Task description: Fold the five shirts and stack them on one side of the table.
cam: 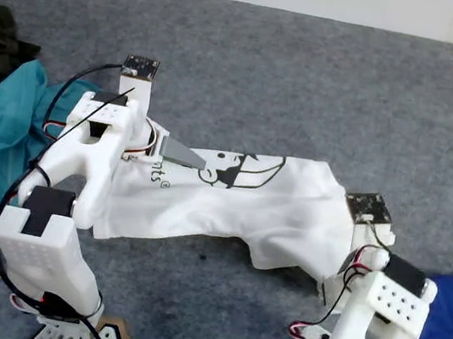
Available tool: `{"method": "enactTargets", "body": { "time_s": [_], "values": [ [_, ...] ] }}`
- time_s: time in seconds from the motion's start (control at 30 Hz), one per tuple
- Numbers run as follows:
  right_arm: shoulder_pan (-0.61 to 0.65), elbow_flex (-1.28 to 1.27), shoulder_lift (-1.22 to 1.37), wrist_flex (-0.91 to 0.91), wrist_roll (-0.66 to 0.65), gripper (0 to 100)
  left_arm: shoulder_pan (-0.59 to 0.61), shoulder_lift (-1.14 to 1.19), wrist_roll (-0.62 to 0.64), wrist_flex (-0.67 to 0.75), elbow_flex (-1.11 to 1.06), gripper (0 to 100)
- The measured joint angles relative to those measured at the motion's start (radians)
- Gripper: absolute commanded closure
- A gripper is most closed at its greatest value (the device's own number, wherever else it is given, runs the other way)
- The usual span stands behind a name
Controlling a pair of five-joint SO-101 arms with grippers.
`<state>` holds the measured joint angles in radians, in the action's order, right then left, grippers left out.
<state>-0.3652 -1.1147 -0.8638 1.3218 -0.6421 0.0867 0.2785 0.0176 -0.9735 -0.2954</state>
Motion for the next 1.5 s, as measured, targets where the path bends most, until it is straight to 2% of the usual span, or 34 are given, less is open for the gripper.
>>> {"method": "enactTargets", "body": {
  "time_s": [0.37,0.7,0.93,1.13,1.5],
  "values": [
    [0.112,0.000,-0.021,0.009,0.089,75.4,0.000,0.000,0.000,0.003,0.000,40],
    [0.163,0.000,-0.023,0.051,0.104,75.4,-0.005,0.000,0.000,0.031,-0.002,40],
    [0.250,0.028,-0.025,0.055,0.215,75.4,-0.020,0.000,0.000,0.049,-0.011,40],
    [0.253,-0.038,-0.025,0.055,0.196,75.4,-0.029,-0.003,0.000,0.112,-0.051,40],
    [0.253,-0.092,-0.025,-0.029,0.181,75.4,-0.029,-0.003,0.000,0.117,-0.052,40]
  ]
}}
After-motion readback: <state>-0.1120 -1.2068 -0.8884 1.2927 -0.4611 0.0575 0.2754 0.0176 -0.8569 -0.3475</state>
